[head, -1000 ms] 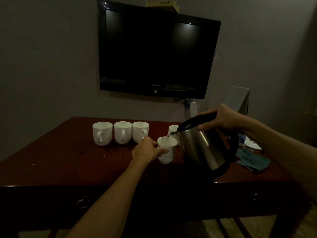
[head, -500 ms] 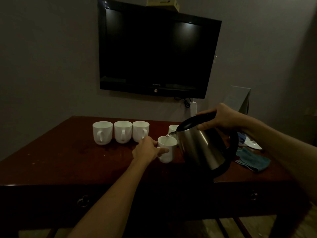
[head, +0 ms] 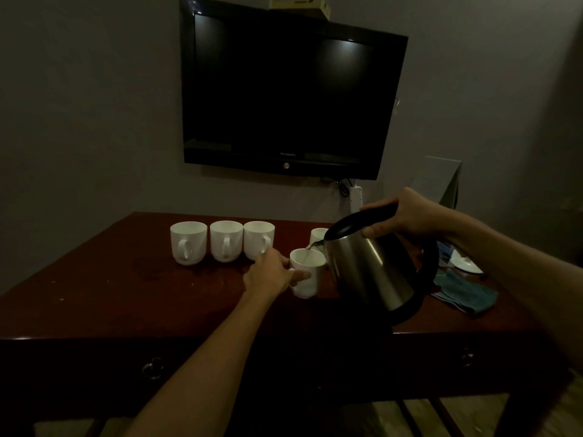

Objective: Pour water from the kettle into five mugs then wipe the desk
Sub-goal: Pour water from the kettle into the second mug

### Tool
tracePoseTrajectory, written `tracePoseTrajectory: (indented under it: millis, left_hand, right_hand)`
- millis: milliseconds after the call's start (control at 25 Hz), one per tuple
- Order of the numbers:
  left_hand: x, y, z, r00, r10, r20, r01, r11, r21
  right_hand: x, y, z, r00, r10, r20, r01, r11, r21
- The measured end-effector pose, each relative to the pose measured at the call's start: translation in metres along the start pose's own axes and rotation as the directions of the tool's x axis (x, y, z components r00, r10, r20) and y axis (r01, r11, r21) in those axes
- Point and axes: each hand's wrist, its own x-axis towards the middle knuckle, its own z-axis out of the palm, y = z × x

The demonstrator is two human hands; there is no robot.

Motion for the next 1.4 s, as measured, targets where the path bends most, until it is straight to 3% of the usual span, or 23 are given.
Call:
tracePoseTrajectory:
  millis: [1400]
  left_hand:
    - [-0.0007,0.0022,0.0037,1.000,-0.026,-0.008,0.025,1.000,-0.012]
  right_hand:
    - [0.0050,0.0008,0.0004,1.000,0.004,-0.012,-0.004,1.000,-0.007]
